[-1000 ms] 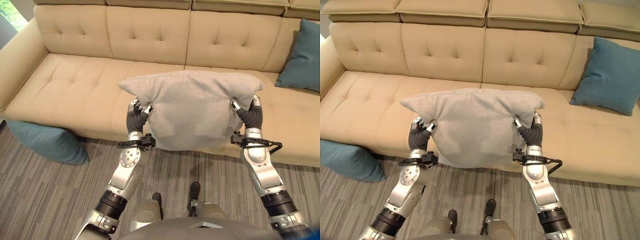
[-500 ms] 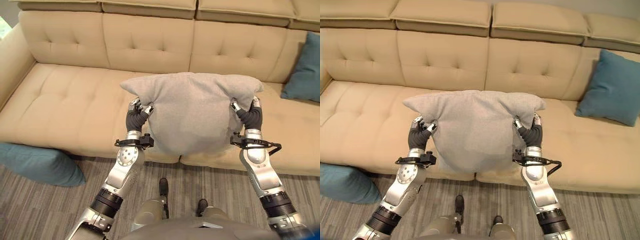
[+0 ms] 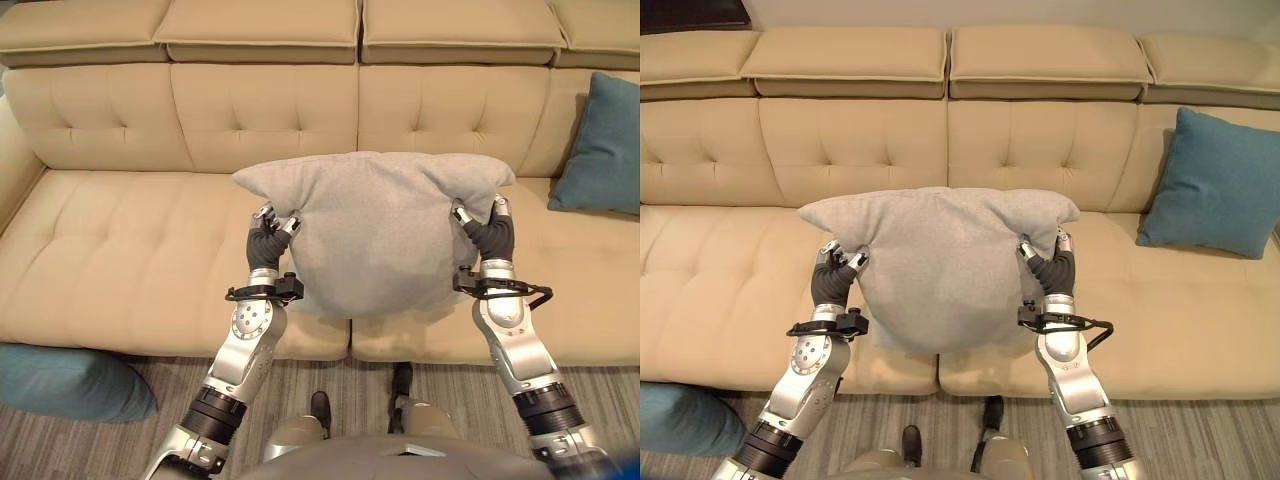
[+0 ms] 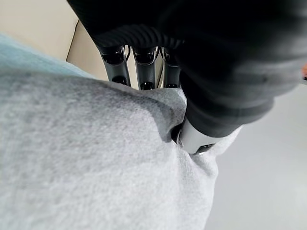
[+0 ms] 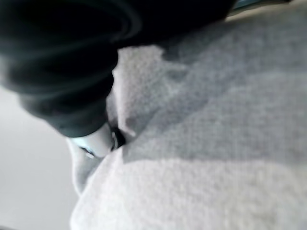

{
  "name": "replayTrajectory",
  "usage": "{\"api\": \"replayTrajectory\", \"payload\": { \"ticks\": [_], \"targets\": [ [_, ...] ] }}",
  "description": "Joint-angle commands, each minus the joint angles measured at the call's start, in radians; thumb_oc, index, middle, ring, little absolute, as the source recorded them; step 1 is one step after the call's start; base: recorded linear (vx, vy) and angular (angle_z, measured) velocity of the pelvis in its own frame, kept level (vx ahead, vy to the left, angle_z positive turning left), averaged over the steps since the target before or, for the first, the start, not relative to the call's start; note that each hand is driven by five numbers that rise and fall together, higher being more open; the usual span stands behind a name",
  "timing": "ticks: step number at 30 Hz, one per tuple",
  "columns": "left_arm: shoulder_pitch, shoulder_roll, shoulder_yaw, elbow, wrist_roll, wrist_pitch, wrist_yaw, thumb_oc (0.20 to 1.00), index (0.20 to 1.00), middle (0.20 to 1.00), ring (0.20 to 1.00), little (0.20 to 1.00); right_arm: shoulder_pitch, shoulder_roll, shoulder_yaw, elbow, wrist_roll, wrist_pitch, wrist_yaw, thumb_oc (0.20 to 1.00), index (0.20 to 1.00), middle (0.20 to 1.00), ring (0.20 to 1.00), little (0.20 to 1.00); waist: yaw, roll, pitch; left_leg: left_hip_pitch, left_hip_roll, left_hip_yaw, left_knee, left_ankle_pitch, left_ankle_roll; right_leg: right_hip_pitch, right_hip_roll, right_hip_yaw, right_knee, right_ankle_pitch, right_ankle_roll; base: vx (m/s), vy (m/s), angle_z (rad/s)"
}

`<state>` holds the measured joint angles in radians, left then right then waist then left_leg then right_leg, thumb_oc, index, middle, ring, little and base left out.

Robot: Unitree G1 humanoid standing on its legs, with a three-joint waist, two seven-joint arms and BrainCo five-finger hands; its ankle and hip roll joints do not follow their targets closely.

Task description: Pick up all the scattered cushions and arrange them neatly on the sofa.

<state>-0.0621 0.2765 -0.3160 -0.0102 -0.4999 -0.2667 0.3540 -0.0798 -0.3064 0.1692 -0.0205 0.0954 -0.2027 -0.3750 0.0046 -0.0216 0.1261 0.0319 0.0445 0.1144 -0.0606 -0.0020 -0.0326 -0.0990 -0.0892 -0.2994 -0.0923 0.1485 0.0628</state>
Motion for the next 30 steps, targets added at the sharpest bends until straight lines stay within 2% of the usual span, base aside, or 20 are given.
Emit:
{"api": "replayTrajectory", "payload": {
  "ticks": [1, 4, 5, 6, 8, 10, 11, 18, 25, 30],
  "targets": [
    [-0.112, -0.007, -0.069, -0.111, 0.009, -0.077, -0.077, 0.2, 0.2, 0.2, 0.2, 0.2, -0.083, 0.033, 0.02, -0.119, -0.003, -0.112, 0.032, 0.2, 0.2, 0.2, 0.2, 0.2, -0.006, -0.04, -0.046, -0.051, -0.032, -0.035, 0.176, -0.148, -0.012, 0.045, -0.02, 0.008, 0.074, -0.136, 0.069, 0.05, -0.142, 0.49],
    [-0.126, -0.021, -0.073, -0.101, -0.008, -0.08, -0.078, 0.2, 0.2, 0.2, 0.2, 0.2, -0.086, 0.012, 0.009, -0.111, 0.007, -0.113, 0.022, 0.2, 0.2, 0.2, 0.2, 0.2, -0.005, -0.052, -0.029, -0.146, -0.013, -0.041, 0.301, -0.143, -0.039, 0.08, -0.026, -0.012, 0.046, -0.154, 0.052, 0.02, -0.082, 0.44],
    [-0.128, -0.02, -0.073, -0.098, -0.007, -0.074, -0.08, 0.2, 0.2, 0.2, 0.2, 0.2, -0.088, 0.009, 0.007, -0.109, 0.012, -0.111, 0.02, 0.2, 0.2, 0.2, 0.2, 0.2, -0.006, -0.054, -0.025, -0.17, 0.008, -0.036, 0.287, -0.124, -0.04, 0.087, -0.027, -0.021, 0.039, -0.157, 0.052, 0.03, -0.013, 0.32],
    [-0.129, -0.02, -0.073, -0.098, -0.007, -0.074, -0.08, 0.2, 0.2, 0.2, 0.2, 0.2, -0.088, 0.009, 0.007, -0.109, 0.012, -0.111, 0.02, 0.2, 0.2, 0.2, 0.2, 0.2, -0.007, -0.055, -0.026, -0.171, 0.008, -0.037, 0.286, -0.123, -0.04, 0.086, -0.027, -0.021, 0.039, -0.156, 0.051, 0.05, 0.025, 0.29],
    [-0.14, -0.019, -0.075, -0.096, 0.001, -0.068, -0.073, 0.2, 0.2, 0.2, 0.2, 0.2, -0.088, 0.009, 0.008, -0.106, 0.013, -0.116, 0.013, 0.2, 0.2, 0.2, 0.2, 0.2, -0.004, -0.058, -0.025, -0.196, 0.035, -0.048, 0.218, -0.072, -0.046, 0.097, -0.022, -0.016, 0.033, -0.161, 0.059, 0.08, 0.048, 0.23],
    [-0.144, -0.019, -0.074, -0.097, 0.006, -0.064, -0.065, 0.2, 0.2, 0.2, 0.2, 0.2, -0.087, 0.012, 0.005, -0.1, 0.018, -0.117, 0.003, 0.2, 0.2, 0.2, 0.2, 0.2, 0.002, -0.054, -0.019, -0.219, 0.047, -0.067, 0.185, -0.033, -0.055, 0.104, -0.016, -0.007, 0.039, -0.177, 0.057, 0.1, 0.096, -0.05],
    [-0.135, -0.019, -0.075, -0.1, 0.002, -0.067, -0.068, 0.2, 0.2, 0.2, 0.2, 0.2, -0.083, 0.012, 0.006, -0.098, 0.02, -0.118, 0.007, 0.2, 0.2, 0.2, 0.2, 0.2, 0.003, -0.043, -0.028, -0.2, 0.05, -0.085, 0.148, -0.028, -0.057, 0.111, -0.009, 0.0, 0.047, -0.189, 0.057, 0.1, 0.1, -0.23],
    [-0.098, 0.009, -0.072, -0.107, 0.03, -0.056, -0.067, 0.2, 0.2, 0.2, 0.2, 0.2, -0.071, 0.033, 0.013, -0.101, 0.013, -0.103, 0.022, 0.2, 0.2, 0.2, 0.2, 0.2, 0.008, -0.032, -0.07, -0.083, 0.019, -0.047, 0.061, -0.04, -0.034, 0.142, -0.038, 0.036, 0.068, -0.189, 0.075, 0.16, 0.174, -0.31],
    [-0.108, 0.03, -0.041, -0.108, 0.068, -0.063, -0.047, 0.2, 0.2, 0.2, 0.2, 0.2, -0.124, 0.047, 0.036, -0.076, 0.001, -0.1, 0.028, 0.2, 0.2, 0.2, 0.2, 0.2, 0.03, -0.032, -0.077, -0.056, 0.001, -0.007, 0.025, -0.051, -0.01, 0.126, -0.06, 0.059, 0.064, -0.165, 0.101, 0.07, 0.101, 0.01],
    [-0.186, 0.022, -0.044, -0.043, 0.112, -0.066, 0.008, 0.2, 0.2, 0.2, 0.2, 0.2, -0.235, 0.055, 0.075, -0.017, -0.026, -0.1, -0.015, 0.2, 0.2, 0.2, 0.2, 0.2, 0.046, -0.027, -0.083, -0.058, 0.003, 0.003, -0.021, -0.034, -0.011, 0.108, -0.06, 0.064, 0.009, -0.131, 0.113, 0.06, 0.027, -0.13]
  ]
}}
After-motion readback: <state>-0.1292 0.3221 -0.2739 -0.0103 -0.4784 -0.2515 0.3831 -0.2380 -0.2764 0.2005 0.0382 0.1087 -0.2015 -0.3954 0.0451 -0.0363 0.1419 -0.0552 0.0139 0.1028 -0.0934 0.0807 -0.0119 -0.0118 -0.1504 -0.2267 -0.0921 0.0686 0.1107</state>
